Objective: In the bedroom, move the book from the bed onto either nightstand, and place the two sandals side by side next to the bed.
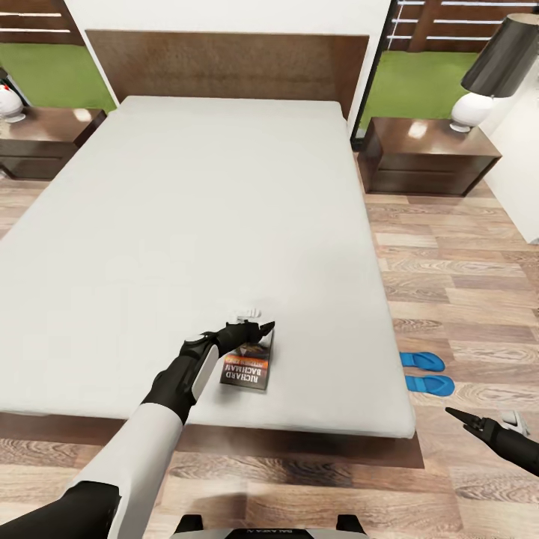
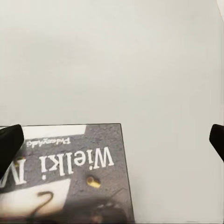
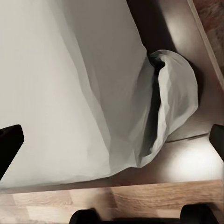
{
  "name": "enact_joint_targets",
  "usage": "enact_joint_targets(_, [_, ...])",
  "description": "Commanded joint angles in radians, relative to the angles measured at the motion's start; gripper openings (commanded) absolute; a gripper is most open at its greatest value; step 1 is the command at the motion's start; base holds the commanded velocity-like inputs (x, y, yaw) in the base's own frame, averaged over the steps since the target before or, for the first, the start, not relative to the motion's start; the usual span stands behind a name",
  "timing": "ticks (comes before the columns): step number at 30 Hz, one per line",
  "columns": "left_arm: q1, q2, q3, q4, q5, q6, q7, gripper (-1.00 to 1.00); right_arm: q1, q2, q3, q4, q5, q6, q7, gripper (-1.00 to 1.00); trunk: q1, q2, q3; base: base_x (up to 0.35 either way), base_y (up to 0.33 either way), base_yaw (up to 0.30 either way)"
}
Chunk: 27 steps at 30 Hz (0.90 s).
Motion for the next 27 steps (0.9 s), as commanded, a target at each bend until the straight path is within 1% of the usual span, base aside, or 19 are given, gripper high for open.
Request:
enact_joint_targets(1, [0.000, 0.000, -0.001, -0.001, 0.010, 0.010, 0.000, 1.00, 0.000, 0.000, -0.001, 0.000, -0.006, 0.008, 0.001, 1.00, 0.000, 0.000, -0.001, -0.073, 0.000, 0.000])
enact_joint_targets(27, [0.001, 0.000, 0.000, -0.002, 0.010, 0.010, 0.001, 1.00, 0.000, 0.000, -0.001, 0.000, -0.006, 0.008, 0.001, 1.00, 0.000, 0.000, -0.001, -0.005, 0.000, 0.000])
